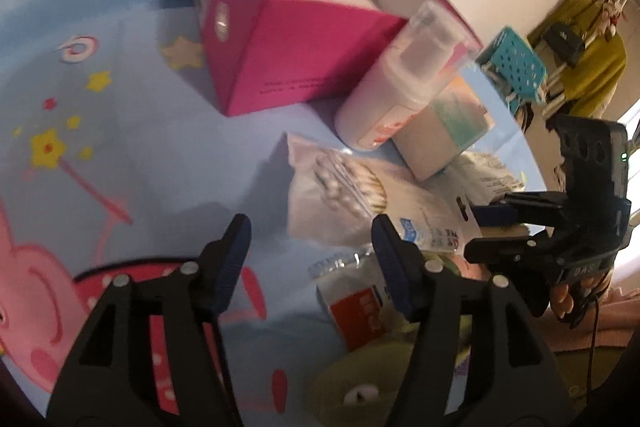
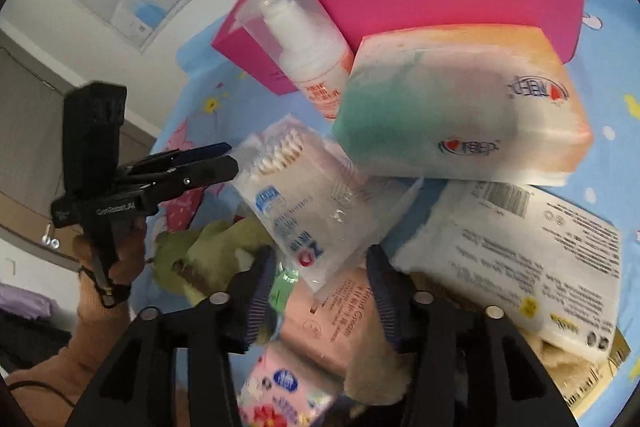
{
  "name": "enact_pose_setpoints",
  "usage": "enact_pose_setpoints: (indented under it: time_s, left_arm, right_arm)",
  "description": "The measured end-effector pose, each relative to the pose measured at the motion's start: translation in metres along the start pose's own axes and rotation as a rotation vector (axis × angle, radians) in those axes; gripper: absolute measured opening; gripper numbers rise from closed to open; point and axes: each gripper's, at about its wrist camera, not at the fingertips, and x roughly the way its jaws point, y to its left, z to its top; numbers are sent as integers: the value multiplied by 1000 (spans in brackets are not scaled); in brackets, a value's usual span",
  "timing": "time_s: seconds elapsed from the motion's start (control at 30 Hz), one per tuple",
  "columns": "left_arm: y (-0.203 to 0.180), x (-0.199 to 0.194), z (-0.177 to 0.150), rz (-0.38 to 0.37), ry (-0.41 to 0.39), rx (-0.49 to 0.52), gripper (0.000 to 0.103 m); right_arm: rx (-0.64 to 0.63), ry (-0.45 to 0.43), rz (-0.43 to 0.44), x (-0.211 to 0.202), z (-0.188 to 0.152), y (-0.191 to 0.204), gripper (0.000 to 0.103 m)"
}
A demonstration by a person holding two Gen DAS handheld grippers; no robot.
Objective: Organize soft objects
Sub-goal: 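Lift the cotton-swab bag up with the right gripper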
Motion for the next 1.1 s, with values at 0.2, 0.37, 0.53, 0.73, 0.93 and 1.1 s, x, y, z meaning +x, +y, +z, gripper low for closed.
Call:
enact_pose_setpoints:
  time_s: [0.2, 0.37, 0.53, 0.73, 0.93, 1.1]
  left_arm:
    - [-10, 10, 5, -59, 41, 43, 64]
    - [-11, 11, 7, -72, 39, 38, 44]
    - [-19, 1, -1, -65, 11, 49, 31]
    - [-28, -20, -13, -52, -33, 60, 28]
    - [-38, -59, -32, -42, -114, 84, 28]
    - [-49, -75, -42, -19, -145, 91, 28]
  right_arm:
    - [50, -18, -1, 5, 0, -4, 50]
    - [58, -27, -42, 6, -1, -6, 49]
    - [75, -38, -57, 9, -3, -13, 27]
    - [68, -75, 45, -5, -12, -26, 13]
    - [-13, -113, 147, -31, -23, -12, 5]
    - [-85, -156, 137, -45, -25, 4, 5]
